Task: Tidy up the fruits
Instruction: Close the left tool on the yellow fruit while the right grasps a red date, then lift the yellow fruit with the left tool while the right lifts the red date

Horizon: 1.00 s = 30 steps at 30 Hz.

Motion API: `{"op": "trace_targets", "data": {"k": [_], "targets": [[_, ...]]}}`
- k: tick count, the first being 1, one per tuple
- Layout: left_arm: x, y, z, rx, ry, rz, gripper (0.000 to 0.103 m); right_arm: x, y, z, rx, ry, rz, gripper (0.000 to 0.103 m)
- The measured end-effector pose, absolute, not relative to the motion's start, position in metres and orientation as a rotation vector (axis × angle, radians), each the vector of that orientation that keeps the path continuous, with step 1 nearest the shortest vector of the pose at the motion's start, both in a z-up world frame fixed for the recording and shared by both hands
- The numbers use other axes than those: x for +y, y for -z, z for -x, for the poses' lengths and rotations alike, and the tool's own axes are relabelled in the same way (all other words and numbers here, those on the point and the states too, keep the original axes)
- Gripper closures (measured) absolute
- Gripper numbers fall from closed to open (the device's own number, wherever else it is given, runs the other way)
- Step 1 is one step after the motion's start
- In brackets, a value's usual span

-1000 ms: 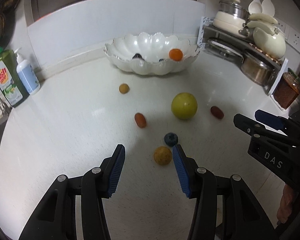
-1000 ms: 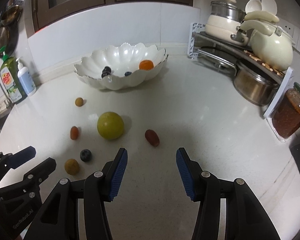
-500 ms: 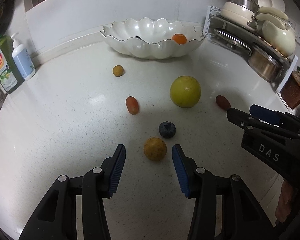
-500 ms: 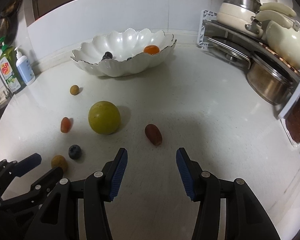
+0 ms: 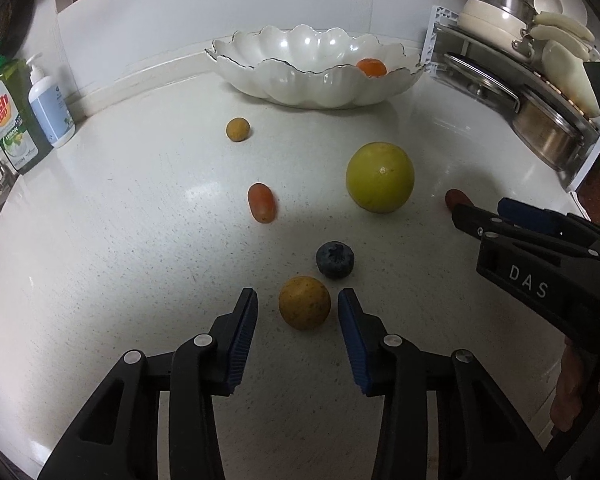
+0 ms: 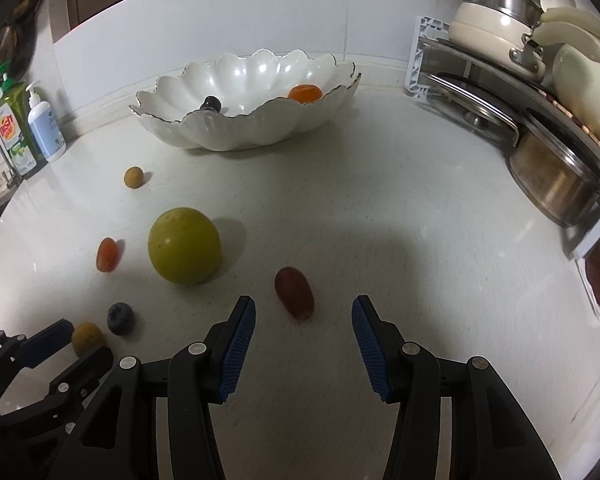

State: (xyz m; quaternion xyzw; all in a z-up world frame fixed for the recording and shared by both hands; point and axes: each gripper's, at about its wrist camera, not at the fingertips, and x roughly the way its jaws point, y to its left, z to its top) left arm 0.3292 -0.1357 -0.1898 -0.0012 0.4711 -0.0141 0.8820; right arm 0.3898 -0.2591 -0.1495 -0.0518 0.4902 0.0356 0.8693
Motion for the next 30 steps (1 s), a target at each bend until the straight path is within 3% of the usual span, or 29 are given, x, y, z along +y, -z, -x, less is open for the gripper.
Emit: {"op": "trace_targets", "data": {"k": [12,19,30], "targets": [[-0.134,0.190,-0.331,0.984,0.029,0.006,0.073,-0.256,0.155,-0.400,1.031,-0.081,0.146,0.064],[-0.131,0.191,-0.332,0.989,0.026,0.011,0.076,-0.250,0.161,-0.401,1.054,-0.112,0.145,0.081],[-0.125,0.181,-0.327,0.966,0.037,0.017,0.076,-0.248,0.149,-0.384,1.045,-0.094,0.133,0.083]]}}
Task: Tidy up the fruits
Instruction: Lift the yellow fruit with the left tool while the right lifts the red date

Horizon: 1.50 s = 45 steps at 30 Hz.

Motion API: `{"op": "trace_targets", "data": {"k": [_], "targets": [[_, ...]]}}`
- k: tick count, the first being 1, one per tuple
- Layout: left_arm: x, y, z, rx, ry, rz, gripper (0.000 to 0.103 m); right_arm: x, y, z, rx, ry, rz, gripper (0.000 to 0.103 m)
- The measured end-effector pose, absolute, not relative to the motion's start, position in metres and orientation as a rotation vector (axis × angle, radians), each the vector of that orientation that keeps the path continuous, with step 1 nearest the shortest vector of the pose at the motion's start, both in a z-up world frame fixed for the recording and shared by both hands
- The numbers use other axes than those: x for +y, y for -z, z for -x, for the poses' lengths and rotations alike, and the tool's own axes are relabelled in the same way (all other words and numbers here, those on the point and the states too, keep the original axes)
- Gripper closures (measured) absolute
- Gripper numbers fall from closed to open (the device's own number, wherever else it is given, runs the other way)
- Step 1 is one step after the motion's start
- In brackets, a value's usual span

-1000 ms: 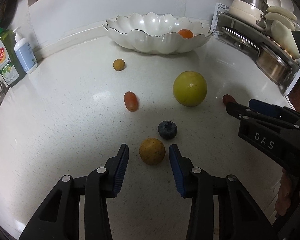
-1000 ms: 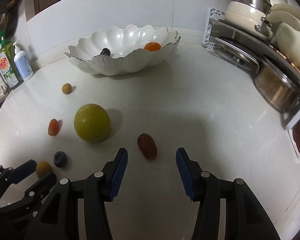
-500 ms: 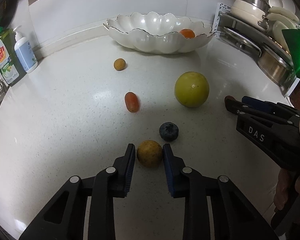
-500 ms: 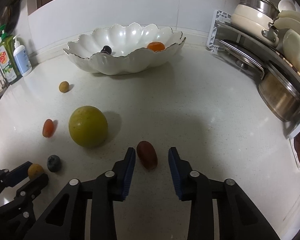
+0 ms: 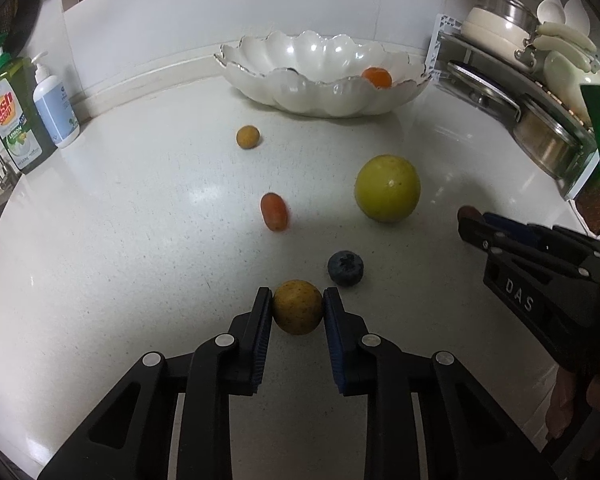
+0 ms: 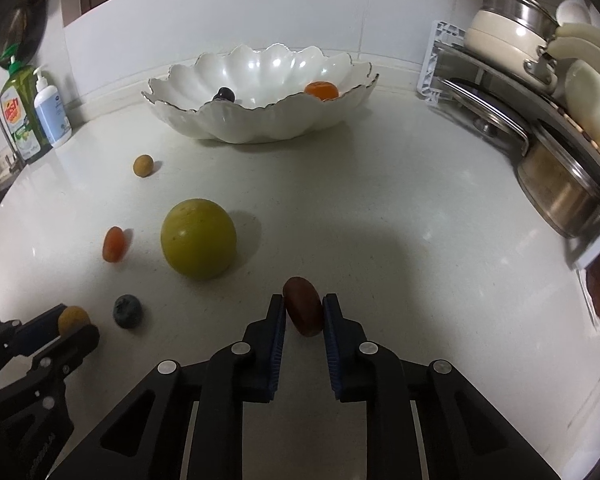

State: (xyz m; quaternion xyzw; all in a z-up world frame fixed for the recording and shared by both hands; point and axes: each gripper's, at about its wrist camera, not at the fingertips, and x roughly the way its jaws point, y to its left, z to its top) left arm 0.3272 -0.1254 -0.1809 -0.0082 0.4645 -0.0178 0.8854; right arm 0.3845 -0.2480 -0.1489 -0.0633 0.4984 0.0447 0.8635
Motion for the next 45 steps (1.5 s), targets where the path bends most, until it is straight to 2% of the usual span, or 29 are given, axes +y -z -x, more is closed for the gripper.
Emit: {"op": "trace_targets", "data": {"k": [26,45], "targets": [[-0.098,0.104,-0.321,0.807,0.131,-0.018,0.077,-0.220,0.069,-0.344,0.925,-0.022,0.057,0.083],[-0.070,0.052,-0.335,0.666,0.187,-0.031,0.077,-0.183,0.026,-0.355,0.807,-0.039,0.015,0.083]]}}
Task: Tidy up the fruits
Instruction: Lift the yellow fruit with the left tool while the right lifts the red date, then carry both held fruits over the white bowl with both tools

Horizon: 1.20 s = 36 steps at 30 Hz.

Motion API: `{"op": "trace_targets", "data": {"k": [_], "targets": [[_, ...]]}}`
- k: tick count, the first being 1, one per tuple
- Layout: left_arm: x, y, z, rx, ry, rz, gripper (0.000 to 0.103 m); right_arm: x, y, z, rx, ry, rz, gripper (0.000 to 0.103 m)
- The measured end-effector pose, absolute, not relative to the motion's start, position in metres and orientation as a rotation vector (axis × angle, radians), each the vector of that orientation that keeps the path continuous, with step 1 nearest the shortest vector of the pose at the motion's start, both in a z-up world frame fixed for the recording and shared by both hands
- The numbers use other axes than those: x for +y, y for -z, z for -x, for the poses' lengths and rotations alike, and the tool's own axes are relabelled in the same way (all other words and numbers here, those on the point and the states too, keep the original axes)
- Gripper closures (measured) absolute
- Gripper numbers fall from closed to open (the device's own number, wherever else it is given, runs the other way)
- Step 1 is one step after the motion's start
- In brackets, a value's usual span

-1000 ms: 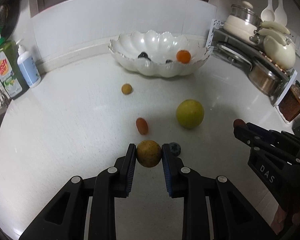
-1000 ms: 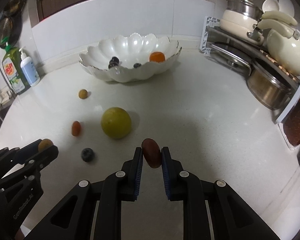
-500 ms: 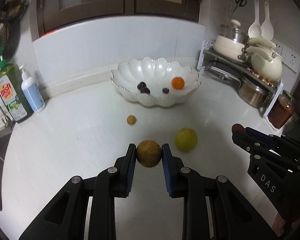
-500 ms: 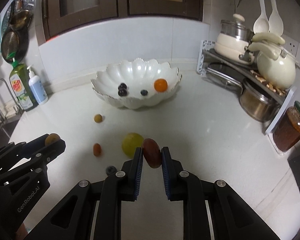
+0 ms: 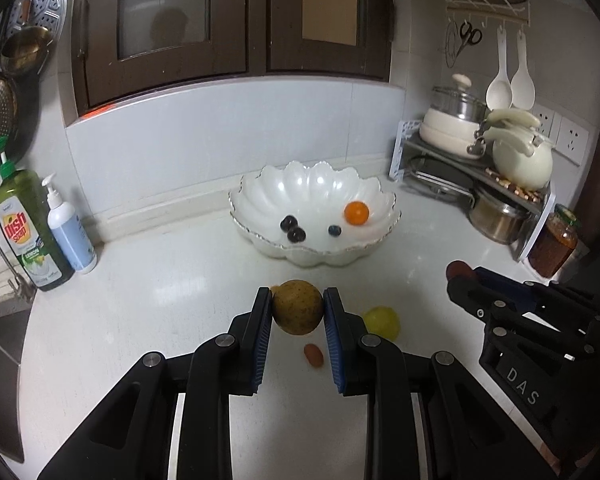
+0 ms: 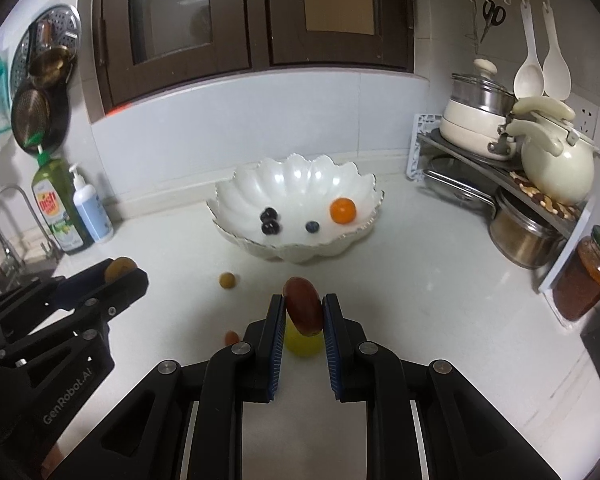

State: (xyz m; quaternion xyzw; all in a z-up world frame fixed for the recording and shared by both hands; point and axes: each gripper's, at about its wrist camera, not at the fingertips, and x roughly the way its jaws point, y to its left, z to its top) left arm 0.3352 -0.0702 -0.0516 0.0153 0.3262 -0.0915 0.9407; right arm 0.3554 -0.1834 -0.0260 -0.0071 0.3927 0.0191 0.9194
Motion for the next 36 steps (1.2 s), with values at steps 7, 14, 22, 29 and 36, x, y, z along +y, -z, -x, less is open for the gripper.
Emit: {"op": "trace_targets", "data": {"k": [7,14,22,29,36], "targets": [[-0.062,0.041,-0.354,0.653,0.193,-0.024,0.076,-0.173,0.014,-0.369,0.763,-0.041,0.019,0.083],[-0.055,0.034,-0.383,0.656,0.198,-0.004,0.077,-0.168,0.007,-0.390,0.742,-0.033,0.018,0.083],[-0.054,0.019,-0.408,0.622,0.201,-0.018,0.076,-0.167,-0.003,-0.414,0.719,-0.016,0.008,0.083],[-0.056,0.006,-0.437,0.623,0.231,-0.021,0.077,-0.167,-0.011,-0.441,0.708,-0.016,0.007,0.083],[-0.059,-0.004,-0.473,0.653,0.274,-0.008,0.077,-0.171,-0.015,-0.477,0.729,-0.037,-0.033,0.083]]}}
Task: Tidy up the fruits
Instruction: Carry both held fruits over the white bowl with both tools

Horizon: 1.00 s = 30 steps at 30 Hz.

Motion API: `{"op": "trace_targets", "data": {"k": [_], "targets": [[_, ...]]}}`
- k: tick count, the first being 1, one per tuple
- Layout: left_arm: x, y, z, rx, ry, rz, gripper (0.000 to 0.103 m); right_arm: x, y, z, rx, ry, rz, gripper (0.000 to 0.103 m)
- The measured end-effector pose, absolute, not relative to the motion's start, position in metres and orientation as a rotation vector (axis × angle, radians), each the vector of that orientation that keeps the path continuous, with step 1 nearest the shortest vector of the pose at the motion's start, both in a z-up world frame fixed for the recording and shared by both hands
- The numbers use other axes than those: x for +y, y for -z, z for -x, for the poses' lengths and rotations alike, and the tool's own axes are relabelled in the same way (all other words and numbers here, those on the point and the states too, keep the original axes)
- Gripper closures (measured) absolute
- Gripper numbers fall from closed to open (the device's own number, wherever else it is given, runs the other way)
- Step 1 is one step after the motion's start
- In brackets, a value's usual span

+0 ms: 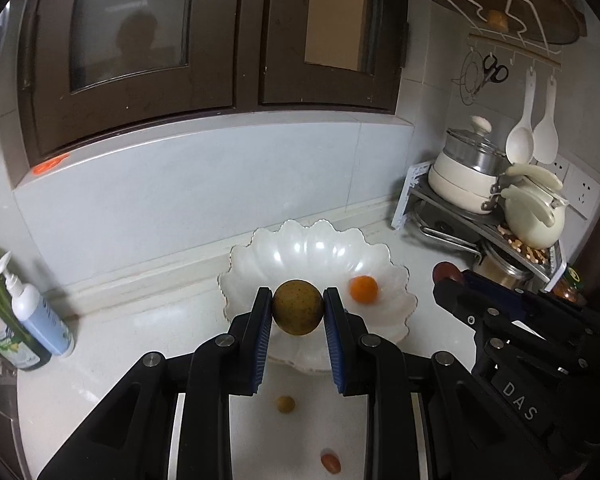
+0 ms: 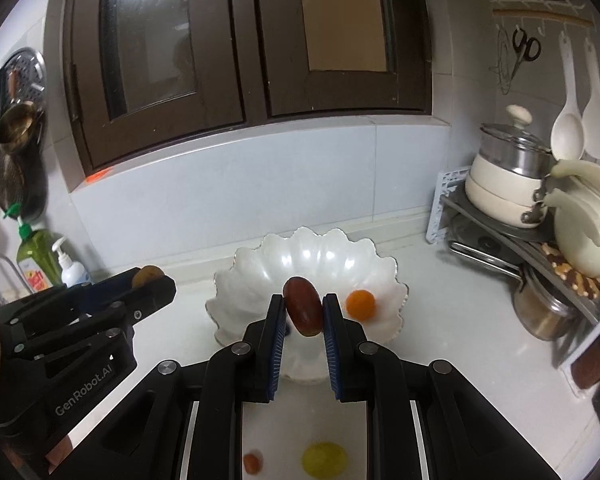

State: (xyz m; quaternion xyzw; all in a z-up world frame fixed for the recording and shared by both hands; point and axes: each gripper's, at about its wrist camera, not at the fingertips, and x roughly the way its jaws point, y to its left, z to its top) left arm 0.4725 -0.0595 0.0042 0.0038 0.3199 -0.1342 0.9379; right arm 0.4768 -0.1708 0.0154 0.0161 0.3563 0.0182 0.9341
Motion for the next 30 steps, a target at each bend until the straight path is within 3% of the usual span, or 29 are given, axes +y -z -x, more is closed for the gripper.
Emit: {"op": "trace_targets", "data": {"k": [30], "targets": [[-0.098,0.013,-0.601,0.838,0.212,-0.082,0.077,-0.202,0.021,-0.620,0.981,-0.024,-0.024,0.083]]}}
